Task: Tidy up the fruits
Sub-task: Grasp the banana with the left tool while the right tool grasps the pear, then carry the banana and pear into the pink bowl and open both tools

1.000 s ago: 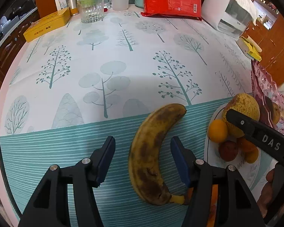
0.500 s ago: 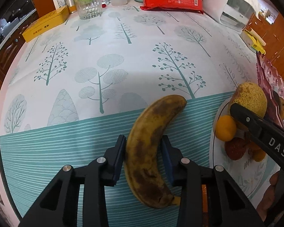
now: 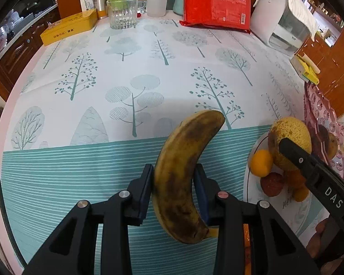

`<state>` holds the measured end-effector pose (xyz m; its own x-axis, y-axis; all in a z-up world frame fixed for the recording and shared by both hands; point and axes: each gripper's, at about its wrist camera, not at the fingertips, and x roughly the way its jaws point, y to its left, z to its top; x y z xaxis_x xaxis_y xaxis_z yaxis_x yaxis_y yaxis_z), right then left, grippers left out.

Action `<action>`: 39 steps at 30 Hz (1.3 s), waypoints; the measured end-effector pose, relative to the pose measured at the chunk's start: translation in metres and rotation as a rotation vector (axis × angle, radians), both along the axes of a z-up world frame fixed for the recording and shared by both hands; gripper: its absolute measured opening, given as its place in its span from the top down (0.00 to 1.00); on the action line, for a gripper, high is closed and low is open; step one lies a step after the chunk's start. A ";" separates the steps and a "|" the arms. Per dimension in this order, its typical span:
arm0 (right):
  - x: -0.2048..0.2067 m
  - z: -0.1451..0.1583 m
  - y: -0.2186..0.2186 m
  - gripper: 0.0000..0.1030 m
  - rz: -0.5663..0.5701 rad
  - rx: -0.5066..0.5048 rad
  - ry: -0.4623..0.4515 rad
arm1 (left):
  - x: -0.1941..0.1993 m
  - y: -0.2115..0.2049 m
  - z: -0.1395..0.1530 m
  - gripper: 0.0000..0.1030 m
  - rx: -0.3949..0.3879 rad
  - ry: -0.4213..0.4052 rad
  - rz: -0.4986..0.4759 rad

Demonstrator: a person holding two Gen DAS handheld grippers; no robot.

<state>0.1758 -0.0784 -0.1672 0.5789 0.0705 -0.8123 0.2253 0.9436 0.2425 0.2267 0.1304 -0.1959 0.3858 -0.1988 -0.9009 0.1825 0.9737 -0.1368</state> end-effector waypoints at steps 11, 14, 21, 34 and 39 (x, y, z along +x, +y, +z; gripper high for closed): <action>-0.016 0.031 -0.001 0.49 0.047 0.048 -0.073 | -0.012 0.001 0.042 0.69 -0.038 -0.073 0.014; -0.022 0.046 -0.006 0.49 0.055 0.062 -0.103 | -0.016 -0.002 0.062 0.69 -0.055 -0.110 0.012; -0.040 0.086 -0.029 0.49 0.050 0.076 -0.183 | -0.024 -0.024 0.111 0.69 -0.090 -0.191 -0.018; -0.073 0.125 -0.129 0.49 -0.051 0.023 -0.243 | -0.034 -0.143 0.168 0.69 -0.145 -0.241 -0.173; -0.079 0.120 -0.181 0.49 -0.091 0.009 -0.219 | -0.029 -0.199 0.164 0.69 -0.134 -0.223 -0.209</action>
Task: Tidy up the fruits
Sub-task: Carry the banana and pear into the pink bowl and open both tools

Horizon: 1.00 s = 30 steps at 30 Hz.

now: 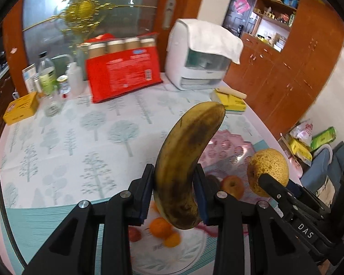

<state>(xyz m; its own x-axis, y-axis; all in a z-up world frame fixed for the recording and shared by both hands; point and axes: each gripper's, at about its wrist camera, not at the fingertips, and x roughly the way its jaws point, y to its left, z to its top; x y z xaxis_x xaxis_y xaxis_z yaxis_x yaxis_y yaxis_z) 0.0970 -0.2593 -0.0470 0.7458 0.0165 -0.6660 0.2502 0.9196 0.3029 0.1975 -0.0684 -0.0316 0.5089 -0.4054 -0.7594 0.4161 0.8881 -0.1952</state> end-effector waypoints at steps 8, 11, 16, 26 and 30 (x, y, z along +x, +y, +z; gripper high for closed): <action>0.003 -0.020 -0.069 0.49 -0.005 -0.026 0.051 | 0.012 -0.076 -0.023 0.69 0.057 0.044 -0.013; 0.011 -0.033 -0.089 0.49 0.009 -0.023 0.076 | 0.018 -0.096 -0.039 0.69 0.093 0.074 -0.017; 0.028 -0.057 -0.105 0.49 0.051 -0.023 0.120 | 0.028 -0.123 -0.071 0.69 0.153 0.125 -0.017; 0.054 -0.091 -0.100 0.49 0.167 -0.012 0.195 | 0.039 -0.149 -0.114 0.69 0.228 0.218 -0.024; 0.063 -0.104 -0.097 0.49 0.195 -0.008 0.235 | 0.043 -0.151 -0.120 0.69 0.243 0.233 -0.013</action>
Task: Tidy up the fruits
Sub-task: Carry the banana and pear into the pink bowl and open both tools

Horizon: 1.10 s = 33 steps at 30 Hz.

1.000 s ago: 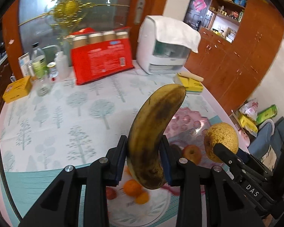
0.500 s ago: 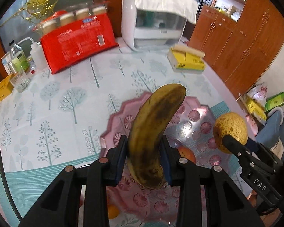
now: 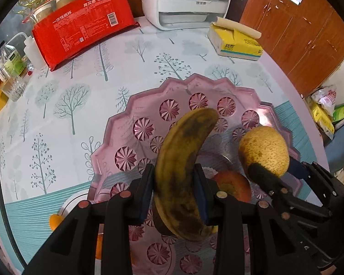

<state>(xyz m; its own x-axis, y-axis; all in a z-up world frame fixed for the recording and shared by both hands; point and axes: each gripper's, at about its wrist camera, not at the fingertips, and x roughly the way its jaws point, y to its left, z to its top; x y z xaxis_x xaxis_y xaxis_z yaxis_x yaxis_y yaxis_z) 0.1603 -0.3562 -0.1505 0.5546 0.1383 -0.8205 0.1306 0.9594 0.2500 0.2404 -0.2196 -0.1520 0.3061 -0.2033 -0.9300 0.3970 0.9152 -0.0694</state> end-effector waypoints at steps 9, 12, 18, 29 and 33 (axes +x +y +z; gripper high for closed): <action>0.007 0.003 0.002 0.47 0.031 -0.015 0.005 | 0.003 0.000 0.010 0.38 0.019 -0.058 0.036; 0.005 0.009 0.008 0.46 0.059 -0.043 -0.014 | 0.002 0.004 0.013 0.35 0.017 -0.056 0.053; 0.001 0.014 0.013 0.46 0.072 -0.034 -0.025 | -0.006 0.017 0.024 0.22 0.001 -0.084 0.093; -0.007 0.026 0.021 0.46 0.091 -0.049 -0.044 | -0.027 0.041 0.045 0.19 -0.018 -0.116 0.139; -0.011 0.033 0.027 0.46 0.103 -0.060 -0.052 | -0.035 0.047 0.051 0.19 -0.022 -0.130 0.149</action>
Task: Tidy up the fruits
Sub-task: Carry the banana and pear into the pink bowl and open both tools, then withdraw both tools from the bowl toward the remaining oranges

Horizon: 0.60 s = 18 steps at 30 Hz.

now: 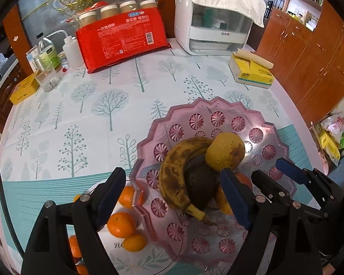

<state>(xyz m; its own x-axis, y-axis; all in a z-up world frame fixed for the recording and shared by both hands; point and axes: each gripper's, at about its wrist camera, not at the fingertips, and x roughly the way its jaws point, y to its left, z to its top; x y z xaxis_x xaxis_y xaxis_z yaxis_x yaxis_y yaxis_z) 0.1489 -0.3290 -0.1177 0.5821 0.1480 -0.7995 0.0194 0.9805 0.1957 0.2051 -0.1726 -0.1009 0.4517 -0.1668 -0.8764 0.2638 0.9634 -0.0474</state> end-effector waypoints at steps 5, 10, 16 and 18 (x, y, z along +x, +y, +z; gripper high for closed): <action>-0.006 0.009 0.006 0.46 0.008 -0.002 -0.006 | -0.010 0.009 0.009 0.19 -0.012 -0.015 0.009; -0.016 0.020 0.013 0.46 0.013 -0.005 -0.012 | -0.022 0.017 0.017 0.19 -0.015 -0.032 0.013; -0.027 0.031 0.018 0.46 0.008 -0.007 -0.016 | -0.042 0.030 0.029 0.18 -0.025 -0.048 0.026; -0.032 0.036 0.020 0.46 0.002 -0.003 -0.020 | -0.047 0.033 0.033 0.18 -0.027 -0.053 0.029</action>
<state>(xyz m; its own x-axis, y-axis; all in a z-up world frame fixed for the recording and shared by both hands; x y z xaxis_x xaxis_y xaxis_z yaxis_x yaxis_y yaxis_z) 0.1165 -0.3094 -0.0818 0.5980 0.1468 -0.7880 0.0134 0.9811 0.1929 0.1583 -0.1399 -0.0684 0.5028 -0.1764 -0.8462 0.2386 0.9692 -0.0603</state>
